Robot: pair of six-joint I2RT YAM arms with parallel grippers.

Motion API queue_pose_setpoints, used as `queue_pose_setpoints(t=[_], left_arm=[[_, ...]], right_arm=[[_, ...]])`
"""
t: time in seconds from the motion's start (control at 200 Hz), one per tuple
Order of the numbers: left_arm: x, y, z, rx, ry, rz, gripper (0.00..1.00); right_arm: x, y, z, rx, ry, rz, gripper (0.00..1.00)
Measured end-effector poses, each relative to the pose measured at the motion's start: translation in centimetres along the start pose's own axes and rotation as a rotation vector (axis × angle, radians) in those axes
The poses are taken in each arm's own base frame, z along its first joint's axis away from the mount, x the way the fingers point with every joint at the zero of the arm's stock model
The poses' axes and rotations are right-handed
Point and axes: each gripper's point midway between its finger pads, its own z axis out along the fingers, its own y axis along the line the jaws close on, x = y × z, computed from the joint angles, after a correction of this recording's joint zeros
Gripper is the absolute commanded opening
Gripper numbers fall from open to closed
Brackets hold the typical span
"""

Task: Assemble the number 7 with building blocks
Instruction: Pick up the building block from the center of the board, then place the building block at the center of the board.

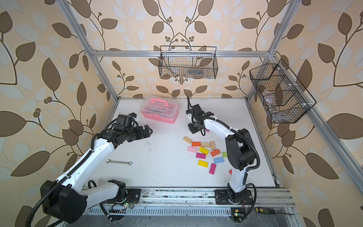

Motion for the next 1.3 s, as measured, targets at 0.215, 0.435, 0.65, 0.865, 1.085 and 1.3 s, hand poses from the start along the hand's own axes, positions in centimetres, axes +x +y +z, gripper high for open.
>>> queue_pose_setpoints(t=[0.215, 0.435, 0.65, 0.865, 1.085, 1.3], left_arm=[[-1.7, 7.4, -1.8, -0.093, -0.11, -0.272, 0.99], [-1.3, 10.5, -2.1, -0.119, -0.116, -0.39, 0.99], [-0.5, 11.1, -1.9, -0.113, -0.093, -0.421, 0.99], [-0.1, 10.7, -1.7, -0.089, -0.075, -0.412, 0.99], [-0.1, 10.3, -1.7, -0.065, -0.069, -0.406, 0.99], [0.0, 10.1, -1.7, -0.058, -0.065, -0.404, 0.99]], right_arm=[[-8.2, 11.0, -3.0, -0.085, -0.189, -0.412, 0.18], [-9.3, 16.9, 2.7, -0.167, -0.112, -0.578, 0.18], [-9.0, 20.1, 7.1, -0.234, -0.047, -0.615, 0.19], [-7.5, 21.3, 8.4, -0.269, -0.008, -0.656, 0.22], [-5.2, 22.2, 10.4, -0.255, 0.052, -0.769, 0.22], [-5.0, 21.4, 11.8, -0.187, 0.076, -0.809, 0.26]])
